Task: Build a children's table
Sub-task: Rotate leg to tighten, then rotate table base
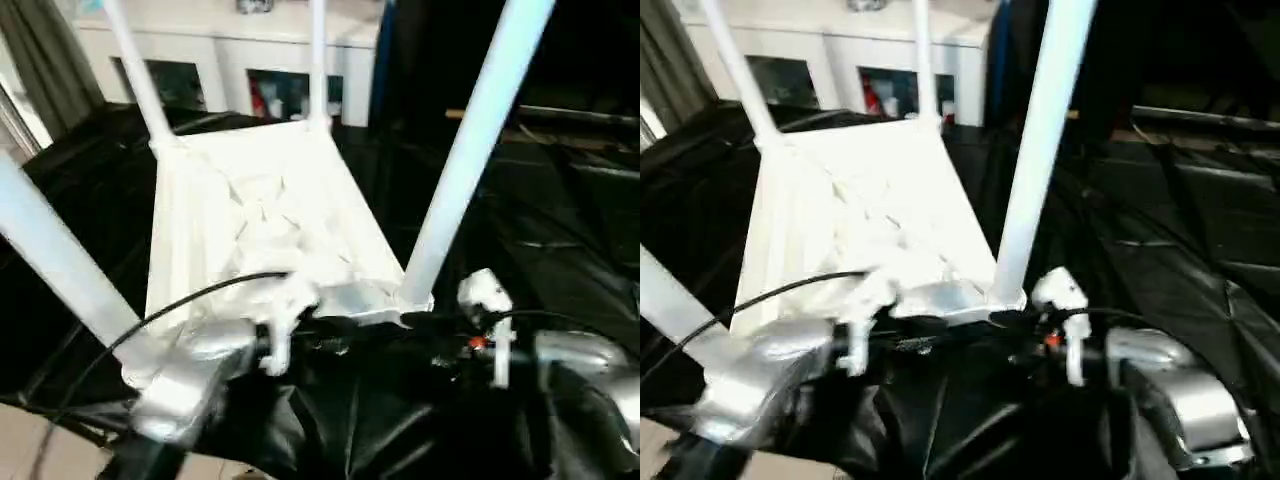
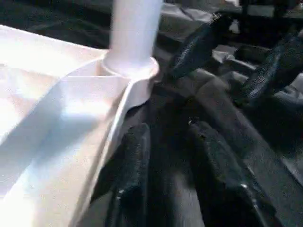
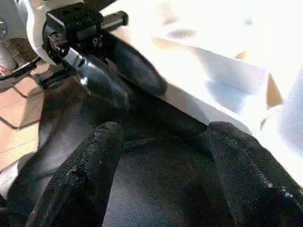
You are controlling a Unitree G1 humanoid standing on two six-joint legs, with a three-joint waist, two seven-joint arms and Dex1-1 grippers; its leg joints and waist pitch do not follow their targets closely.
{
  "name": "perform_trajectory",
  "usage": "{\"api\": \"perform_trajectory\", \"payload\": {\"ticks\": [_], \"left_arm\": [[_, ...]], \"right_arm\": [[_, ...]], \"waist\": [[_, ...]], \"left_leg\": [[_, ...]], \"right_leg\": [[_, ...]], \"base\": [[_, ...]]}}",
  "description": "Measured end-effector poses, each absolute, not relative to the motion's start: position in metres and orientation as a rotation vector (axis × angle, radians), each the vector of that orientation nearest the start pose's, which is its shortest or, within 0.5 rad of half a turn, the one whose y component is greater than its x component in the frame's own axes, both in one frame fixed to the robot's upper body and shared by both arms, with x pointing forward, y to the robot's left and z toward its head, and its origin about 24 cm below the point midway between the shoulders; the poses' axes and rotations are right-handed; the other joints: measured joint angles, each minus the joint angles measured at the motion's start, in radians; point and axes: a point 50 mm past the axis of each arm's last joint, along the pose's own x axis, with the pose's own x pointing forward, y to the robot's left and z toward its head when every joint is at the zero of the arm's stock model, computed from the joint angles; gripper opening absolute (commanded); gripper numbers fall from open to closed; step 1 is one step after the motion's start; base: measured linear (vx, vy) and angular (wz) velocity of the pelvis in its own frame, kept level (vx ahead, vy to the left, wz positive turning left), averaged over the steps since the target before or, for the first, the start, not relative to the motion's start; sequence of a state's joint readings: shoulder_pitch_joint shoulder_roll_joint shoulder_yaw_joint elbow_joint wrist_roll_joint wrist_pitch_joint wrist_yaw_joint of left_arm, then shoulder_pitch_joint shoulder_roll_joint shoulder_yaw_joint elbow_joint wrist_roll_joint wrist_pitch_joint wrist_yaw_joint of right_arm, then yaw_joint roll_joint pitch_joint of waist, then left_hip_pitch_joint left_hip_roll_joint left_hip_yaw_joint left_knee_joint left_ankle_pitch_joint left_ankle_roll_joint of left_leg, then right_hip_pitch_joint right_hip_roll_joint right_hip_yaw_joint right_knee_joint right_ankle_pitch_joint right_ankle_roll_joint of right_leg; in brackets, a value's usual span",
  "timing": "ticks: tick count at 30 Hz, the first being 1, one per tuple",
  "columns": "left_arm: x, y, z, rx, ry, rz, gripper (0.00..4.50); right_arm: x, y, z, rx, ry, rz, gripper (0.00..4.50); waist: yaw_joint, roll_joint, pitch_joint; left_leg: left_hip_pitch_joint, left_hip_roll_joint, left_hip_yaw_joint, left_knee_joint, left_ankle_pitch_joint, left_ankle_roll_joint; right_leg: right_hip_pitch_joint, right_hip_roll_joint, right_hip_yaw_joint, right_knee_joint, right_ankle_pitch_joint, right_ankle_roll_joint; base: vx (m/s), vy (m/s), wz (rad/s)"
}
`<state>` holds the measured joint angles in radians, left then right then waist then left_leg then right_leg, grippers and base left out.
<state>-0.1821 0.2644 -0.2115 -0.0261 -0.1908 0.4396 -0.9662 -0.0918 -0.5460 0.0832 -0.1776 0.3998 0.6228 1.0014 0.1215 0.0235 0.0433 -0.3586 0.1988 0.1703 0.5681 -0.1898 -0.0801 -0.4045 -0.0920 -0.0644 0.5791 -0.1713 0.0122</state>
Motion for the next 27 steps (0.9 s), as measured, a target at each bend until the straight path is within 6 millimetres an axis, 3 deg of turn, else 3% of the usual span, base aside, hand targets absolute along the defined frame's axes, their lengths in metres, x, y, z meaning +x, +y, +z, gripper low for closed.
{"api": "perform_trajectory", "payload": {"ticks": [3,4,5,8,14,17,23,26,27], "left_arm": [[0.235,0.118,0.051,-0.029,0.347,-1.151,2.06],[0.222,0.129,0.05,-0.048,0.378,-1.134,2.17],[0.214,0.136,0.047,-0.06,0.412,-1.132,2.17],[0.192,0.155,0.046,-0.09,0.485,-1.135,2.4],[0.147,0.192,0.041,-0.153,0.694,-1.187,2.91],[0.139,0.201,0.04,-0.146,0.749,-1.176,3.09],[0.125,0.224,0.046,-0.11,0.773,-1.087,3.5],[0.134,0.238,0.058,-0.08,0.693,-1.013,3.73],[0.147,0.24,0.067,-0.088,0.595,-0.982,3.85]], "right_arm": [[0.24,-0.167,0.065,0.035,0.44,1.073,3.16],[0.25,-0.163,0.066,0.034,0.403,1.028,3.16],[0.253,-0.162,0.066,0.027,0.39,1.005,3.16],[0.27,-0.157,0.065,0.026,0.36,0.911,3.16],[0.317,-0.166,0.069,0.021,0.288,0.619,3.16],[0.328,-0.174,0.071,0.029,0.26,0.518,3.16],[0.354,-0.185,0.072,0.032,0.209,0.306,3.16],[0.356,-0.181,0.074,0.036,0.183,0.329,3.16],[0.353,-0.18,0.073,0.032,0.183,0.379,3.16]], "waist": [[-0.015,-0.006,0.006],[-0.033,-0.01,0.01],[-0.037,-0.011,0.012],[-0.045,-0.015,0.017],[-0.053,-0.017,0.022],[-0.041,-0.016,0.024],[-0.056,-0.024,0.029],[-0.057,-0.031,0.032],[-0.053,-0.033,0.033]], "left_leg": [[0.0,0.0,0.0,0.0,0.0,0.0],[0.001,0.0,0.0,-0.001,0.001,-0.001],[0.001,0.0,-0.002,-0.001,0.001,-0.002],[-0.001,0.001,-0.001,-0.003,0.001,-0.003],[-0.001,0.001,0.001,-0.005,0.001,-0.003],[-0.002,0.001,0.003,-0.005,0.001,-0.003],[-0.002,0.002,0.005,-0.005,0.001,-0.003],[-0.002,0.005,0.005,-0.004,0.002,-0.003],[-0.003,0.005,0.006,-0.003,0.002,-0.004]], "right_leg": [[0.0,0.0,0.0,-0.001,0.0,0.0],[-0.001,0.0,0.0,0.0,0.0,0.0],[-0.001,0.0,-0.001,-0.001,0.0,0.0],[-0.004,0.002,0.0,-0.001,0.0,-0.001],[-0.009,0.002,0.002,0.0,0.003,-0.006],[-0.009,0.002,0.004,0.0,0.002,-0.006],[-0.009,0.002,0.004,0.001,0.002,-0.006],[-0.009,0.005,0.004,0.002,0.002,-0.007],[-0.009,0.005,0.004,0.003,0.002,-0.007]], "base": [[0.0,0.0,0.0],[0.0,0.0,0.0],[0.0,0.0,0.0],[0.0,0.0,0.0],[0.0,0.0,0.0],[0.0,0.0,0.0],[0.0,0.0,0.0],[0.0,0.0,0.0],[0.0,0.0,0.0]]}}
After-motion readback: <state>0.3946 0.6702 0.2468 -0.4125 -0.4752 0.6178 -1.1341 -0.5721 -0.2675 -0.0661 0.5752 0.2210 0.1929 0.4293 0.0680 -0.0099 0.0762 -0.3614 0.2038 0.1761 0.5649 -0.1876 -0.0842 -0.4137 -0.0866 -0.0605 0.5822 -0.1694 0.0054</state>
